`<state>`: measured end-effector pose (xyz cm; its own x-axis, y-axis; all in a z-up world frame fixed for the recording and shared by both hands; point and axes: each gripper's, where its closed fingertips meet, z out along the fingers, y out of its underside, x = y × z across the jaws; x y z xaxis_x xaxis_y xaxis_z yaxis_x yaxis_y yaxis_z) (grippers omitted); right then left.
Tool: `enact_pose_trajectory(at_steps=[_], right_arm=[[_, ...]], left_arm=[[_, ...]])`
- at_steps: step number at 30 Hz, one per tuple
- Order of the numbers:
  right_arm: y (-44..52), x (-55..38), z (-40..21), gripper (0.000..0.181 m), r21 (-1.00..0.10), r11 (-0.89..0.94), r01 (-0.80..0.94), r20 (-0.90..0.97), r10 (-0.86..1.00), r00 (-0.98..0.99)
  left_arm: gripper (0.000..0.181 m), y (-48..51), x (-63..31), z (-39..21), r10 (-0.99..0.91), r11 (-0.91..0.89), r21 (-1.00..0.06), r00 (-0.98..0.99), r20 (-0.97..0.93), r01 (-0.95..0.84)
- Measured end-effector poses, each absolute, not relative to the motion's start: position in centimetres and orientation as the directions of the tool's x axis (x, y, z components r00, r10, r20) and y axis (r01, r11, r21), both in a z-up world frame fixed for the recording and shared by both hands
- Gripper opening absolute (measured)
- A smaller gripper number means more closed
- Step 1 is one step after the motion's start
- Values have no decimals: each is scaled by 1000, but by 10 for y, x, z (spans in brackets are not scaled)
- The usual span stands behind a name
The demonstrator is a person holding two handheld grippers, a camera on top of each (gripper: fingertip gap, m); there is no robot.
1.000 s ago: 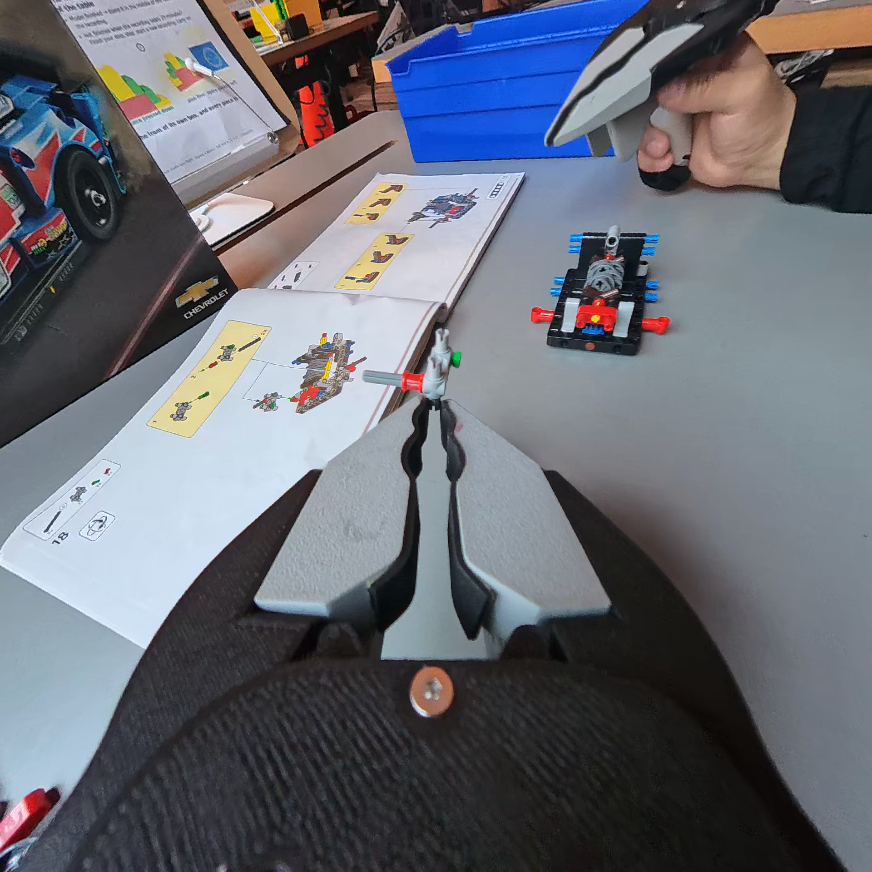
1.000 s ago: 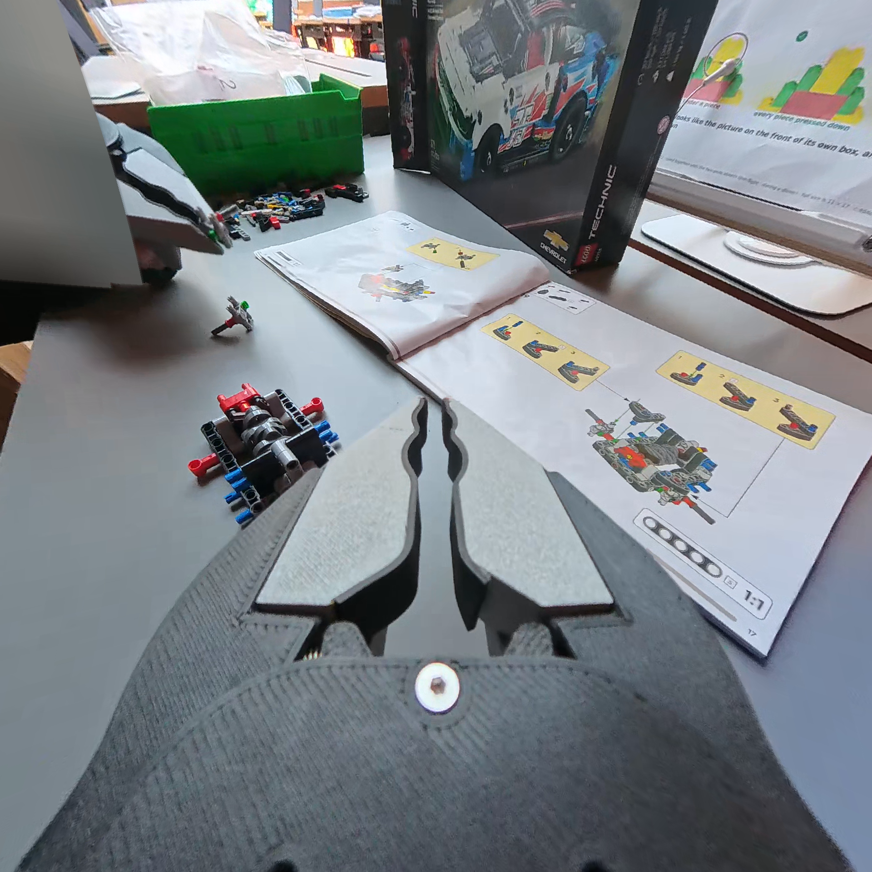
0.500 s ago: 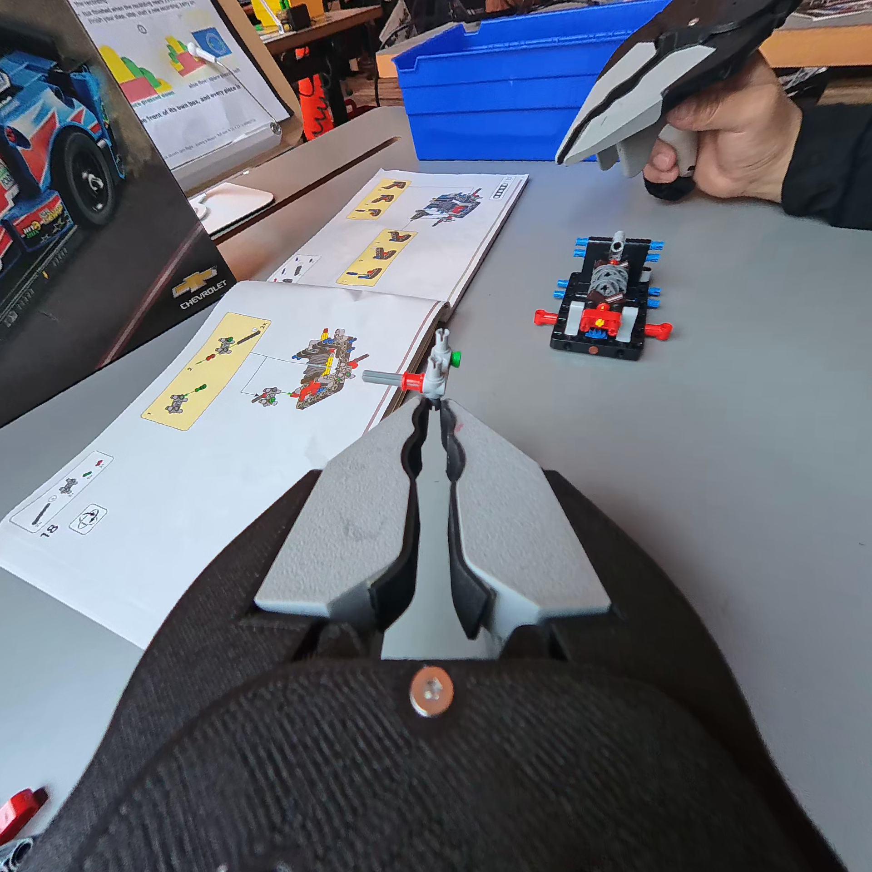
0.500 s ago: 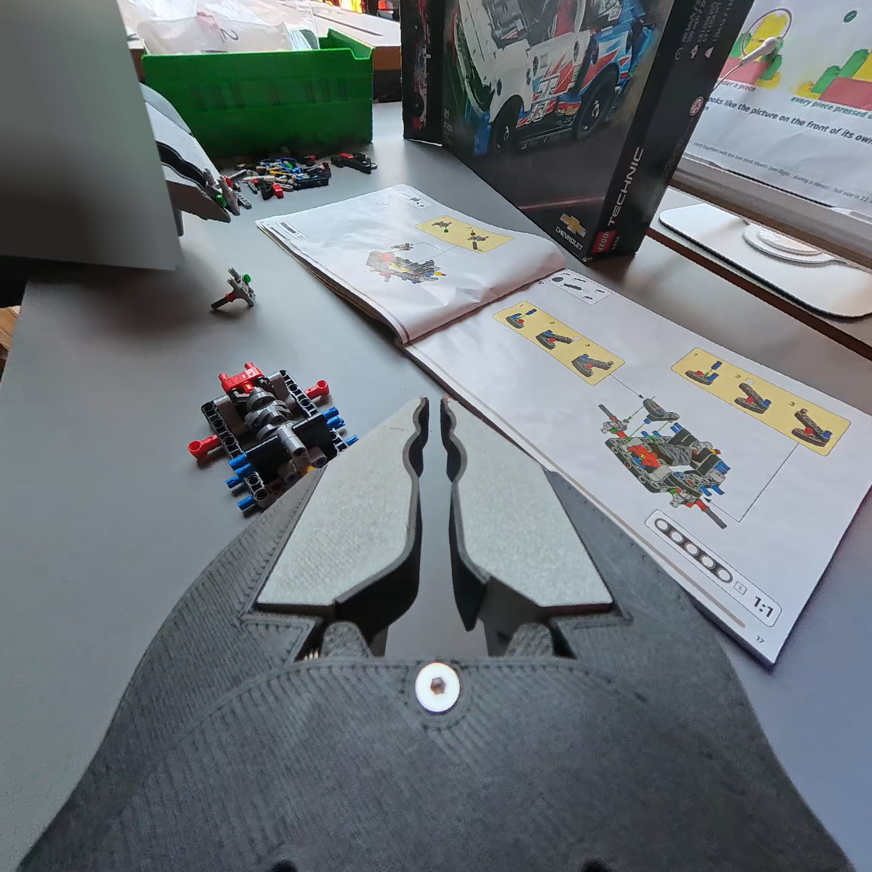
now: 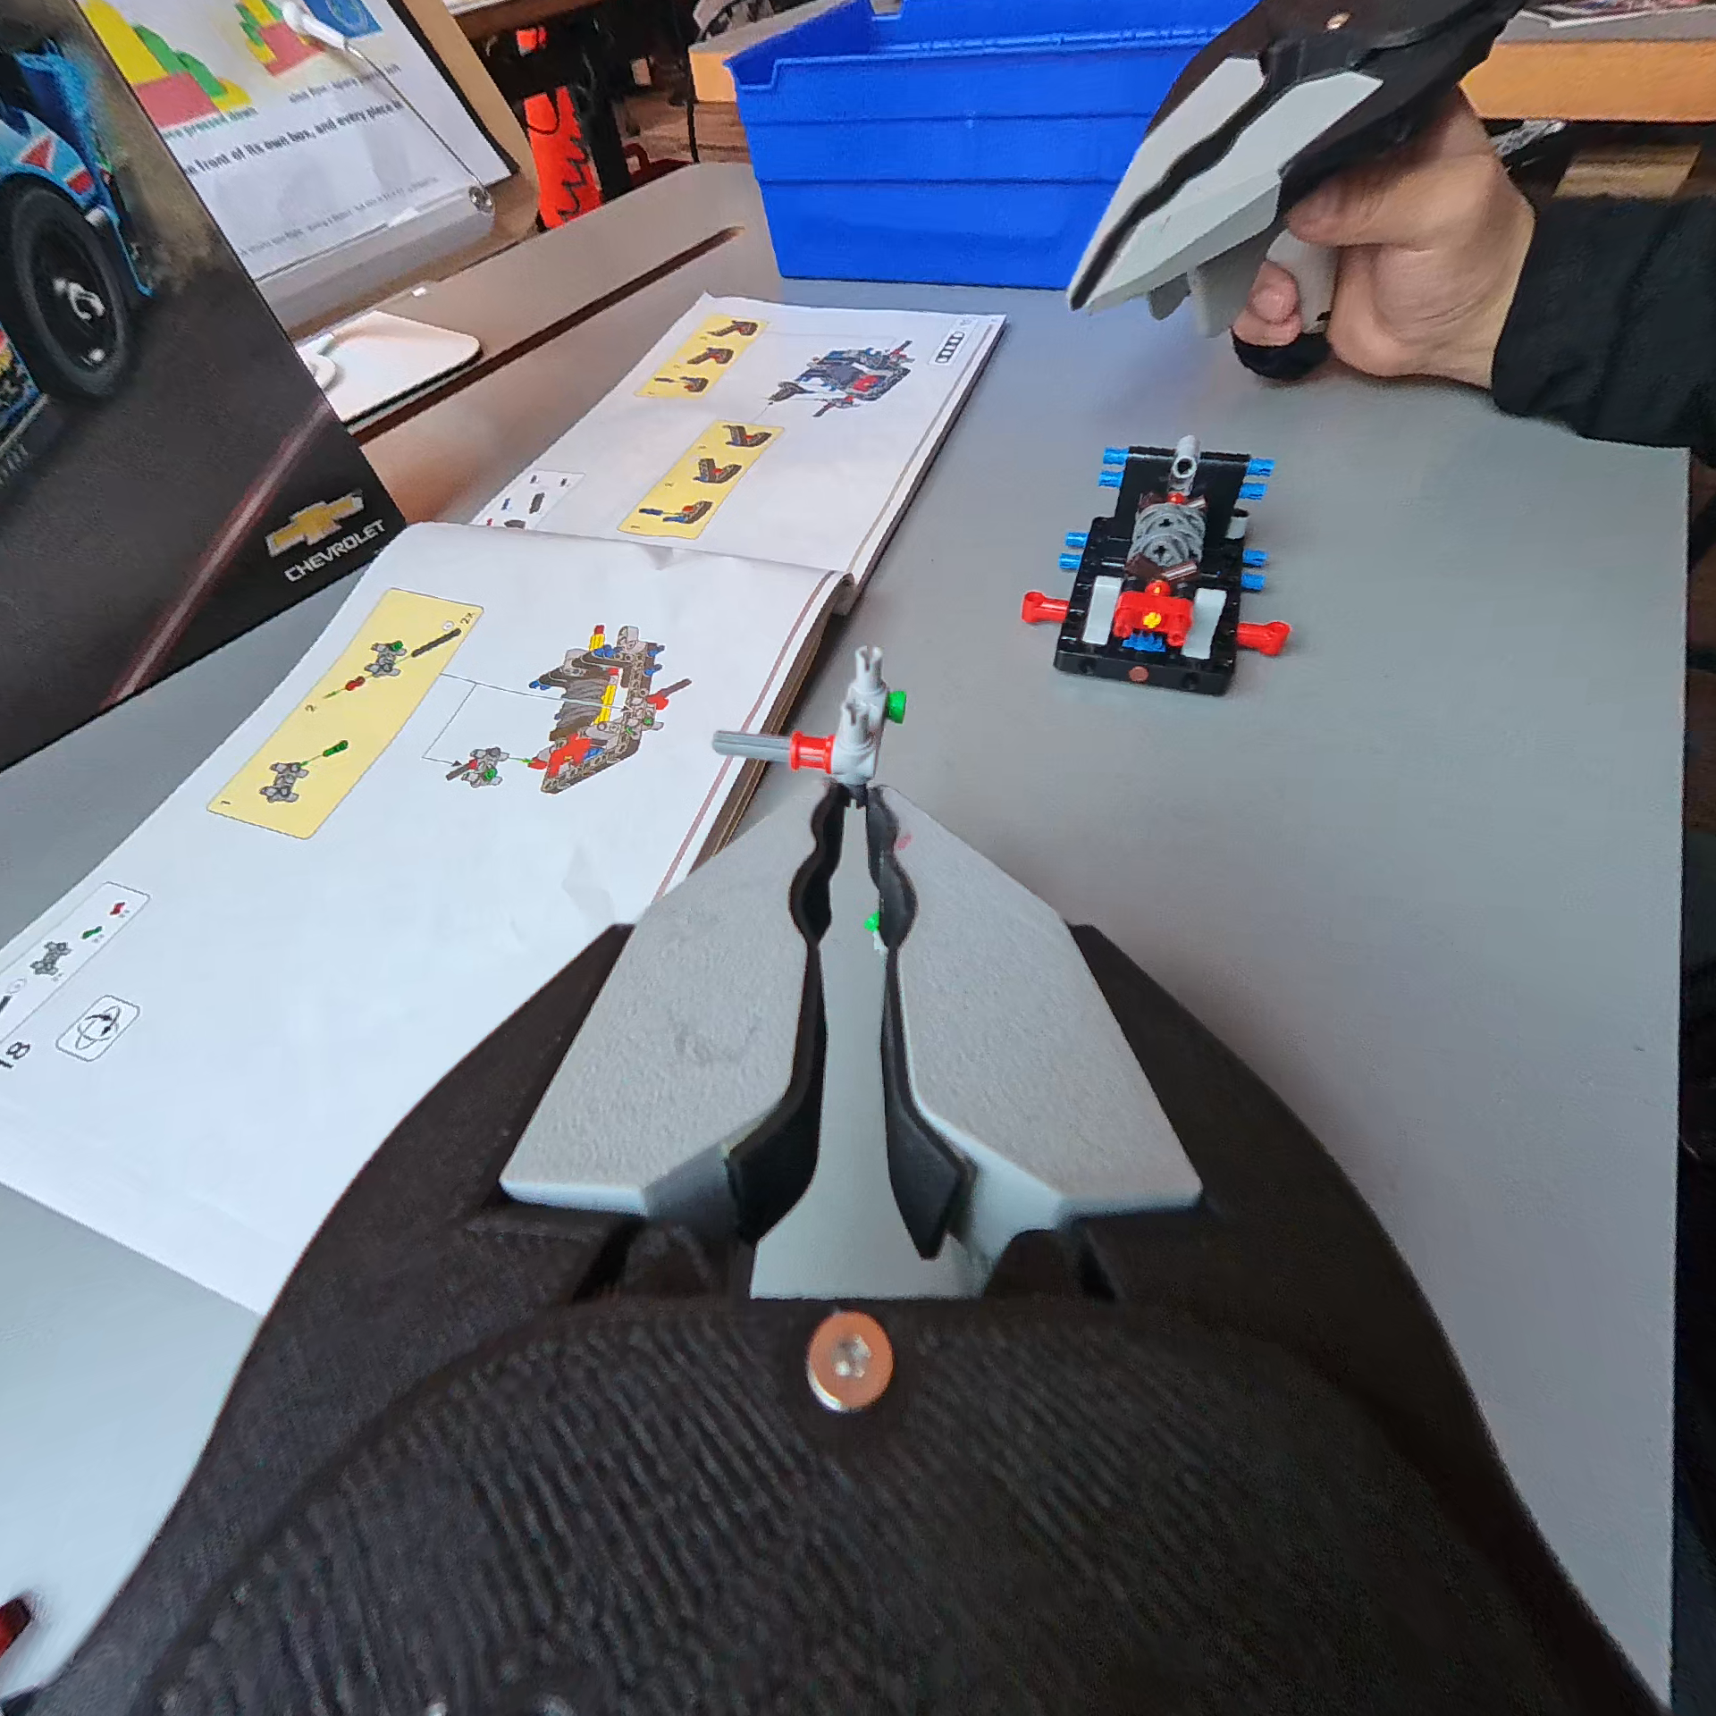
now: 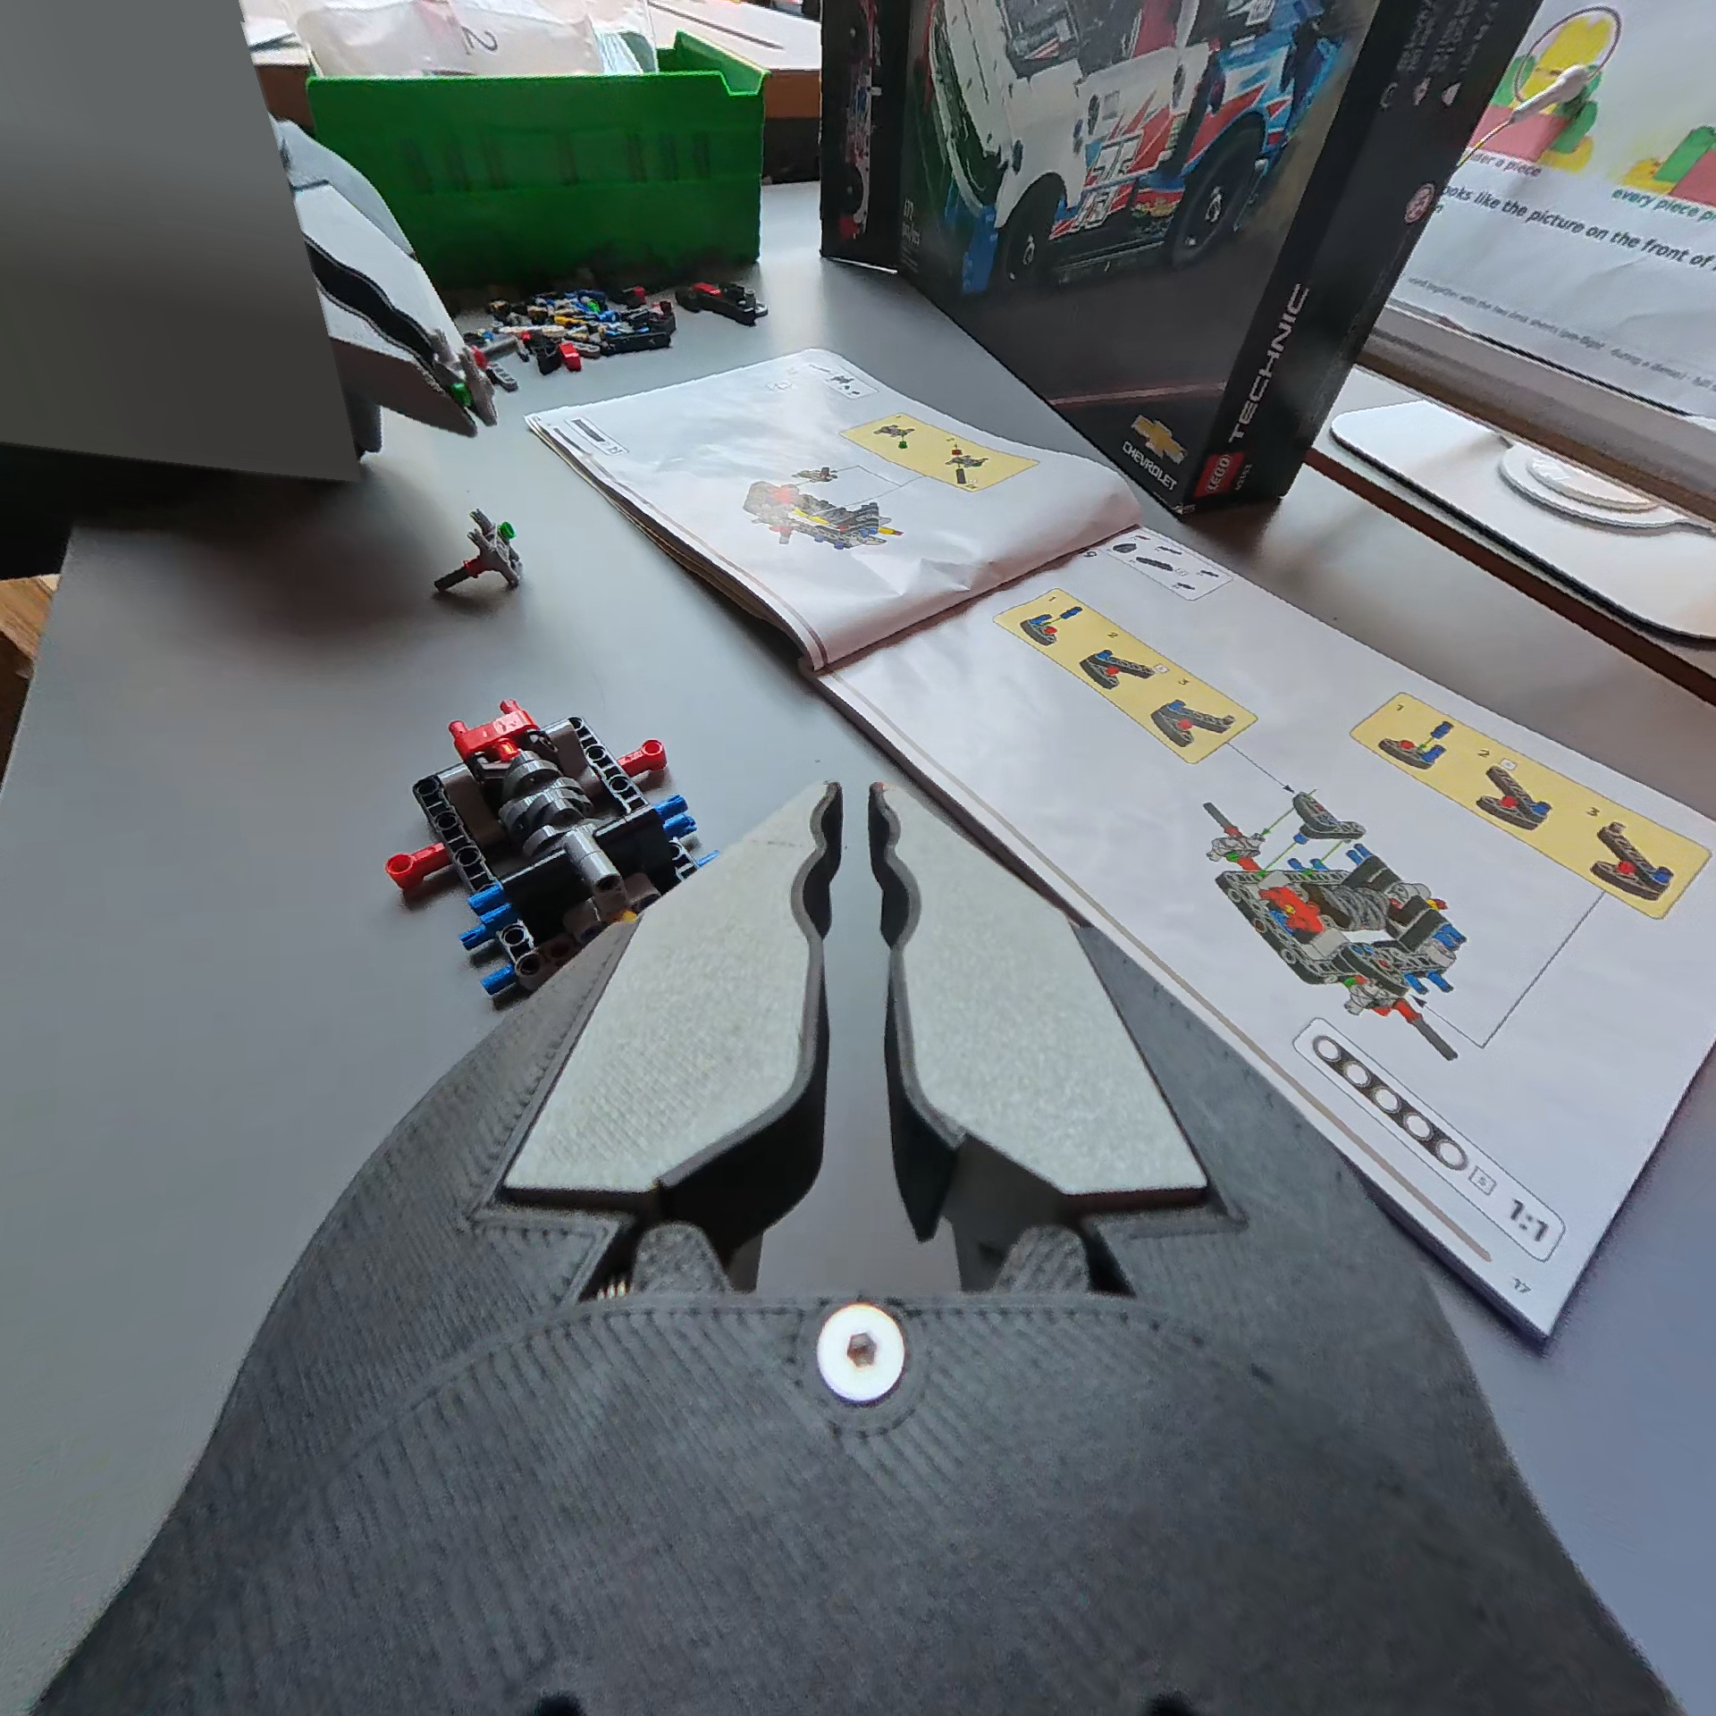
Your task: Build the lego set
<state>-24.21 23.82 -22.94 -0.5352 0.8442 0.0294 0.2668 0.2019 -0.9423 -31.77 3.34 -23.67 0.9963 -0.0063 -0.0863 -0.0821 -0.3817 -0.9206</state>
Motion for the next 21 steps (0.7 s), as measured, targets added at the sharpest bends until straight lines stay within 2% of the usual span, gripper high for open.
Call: enact_pose_trajectory(at_steps=[21], right_arm=[[239,-242,-232,2,-937,218,274,42,847,-531]], left_arm=[[2,33,-320,-236,11,-383,-920,996,-89,-78]])
